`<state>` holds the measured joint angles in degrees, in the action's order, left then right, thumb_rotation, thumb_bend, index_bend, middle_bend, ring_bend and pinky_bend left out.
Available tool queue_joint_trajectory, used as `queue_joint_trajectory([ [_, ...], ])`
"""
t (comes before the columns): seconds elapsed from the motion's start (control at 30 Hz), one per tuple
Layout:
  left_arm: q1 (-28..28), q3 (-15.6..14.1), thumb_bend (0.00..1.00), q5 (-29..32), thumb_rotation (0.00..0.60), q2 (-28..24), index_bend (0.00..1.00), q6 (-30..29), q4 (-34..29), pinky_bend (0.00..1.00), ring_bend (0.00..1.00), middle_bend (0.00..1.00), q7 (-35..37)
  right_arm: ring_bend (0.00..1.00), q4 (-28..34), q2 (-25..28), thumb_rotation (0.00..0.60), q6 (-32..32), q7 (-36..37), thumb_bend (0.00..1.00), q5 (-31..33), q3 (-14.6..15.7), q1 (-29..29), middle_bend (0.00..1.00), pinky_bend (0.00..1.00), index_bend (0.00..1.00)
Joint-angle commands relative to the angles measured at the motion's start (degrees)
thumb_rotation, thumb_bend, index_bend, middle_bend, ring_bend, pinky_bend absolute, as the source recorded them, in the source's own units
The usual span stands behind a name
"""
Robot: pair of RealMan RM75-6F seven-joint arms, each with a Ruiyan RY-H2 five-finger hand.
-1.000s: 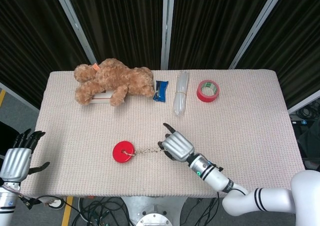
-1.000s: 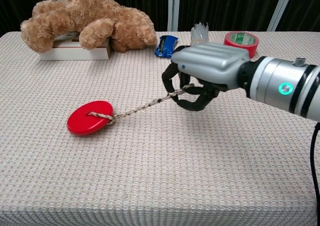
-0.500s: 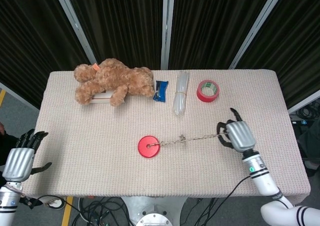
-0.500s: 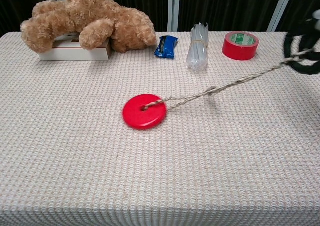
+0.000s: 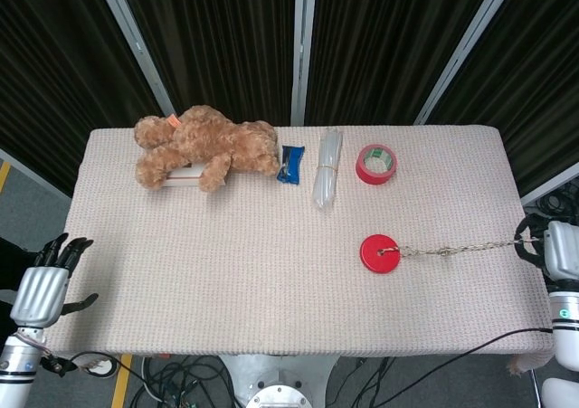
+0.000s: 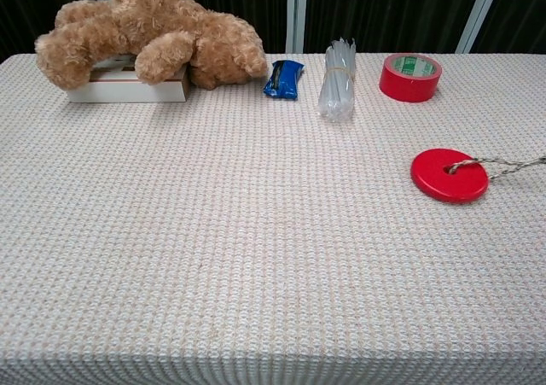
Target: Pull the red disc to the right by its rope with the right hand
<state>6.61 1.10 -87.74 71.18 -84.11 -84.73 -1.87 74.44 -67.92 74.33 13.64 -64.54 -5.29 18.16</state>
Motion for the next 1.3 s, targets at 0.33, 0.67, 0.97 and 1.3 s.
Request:
queue_joint_trajectory([
  [0.33,-0.31,0.02,0.02,0.24,0.600,0.00,0.16,-0.42,0.21,0.12,0.02,0.15,0.46,0.51,-1.46,0.59,0.600,1.82,-0.09,0.52,2.43,-5.52,-2.62,0.96,0.01,1.00],
  [0.67,-0.13,-0.14,0.02,0.07,0.600,0.45,0.16,-0.06,0.68,0.12,0.02,0.15,0.37,0.50,4.60,0.79,0.600,1.81,-2.00,0.52,-3.59,-6.19,-1.48,0.96,0.01,1.00],
  [0.97,-0.32,-0.08,0.02,0.44,0.600,0.33,0.16,-0.16,0.71,0.12,0.02,0.15,0.60,0.50,12.11,-5.34,0.600,1.80,-9.01,0.52,-12.13,-8.19,5.94,0.96,0.02,0.99],
  [1.3,-0.36,-0.24,0.02,0.43,0.600,0.73,0.16,0.07,1.77,0.12,0.02,0.15,1.67,0.00,17.20,-2.91,0.600,-12.98,-8.93,0.00,-15.07,-2.34,10.57,0.00,0.00,0.00],
])
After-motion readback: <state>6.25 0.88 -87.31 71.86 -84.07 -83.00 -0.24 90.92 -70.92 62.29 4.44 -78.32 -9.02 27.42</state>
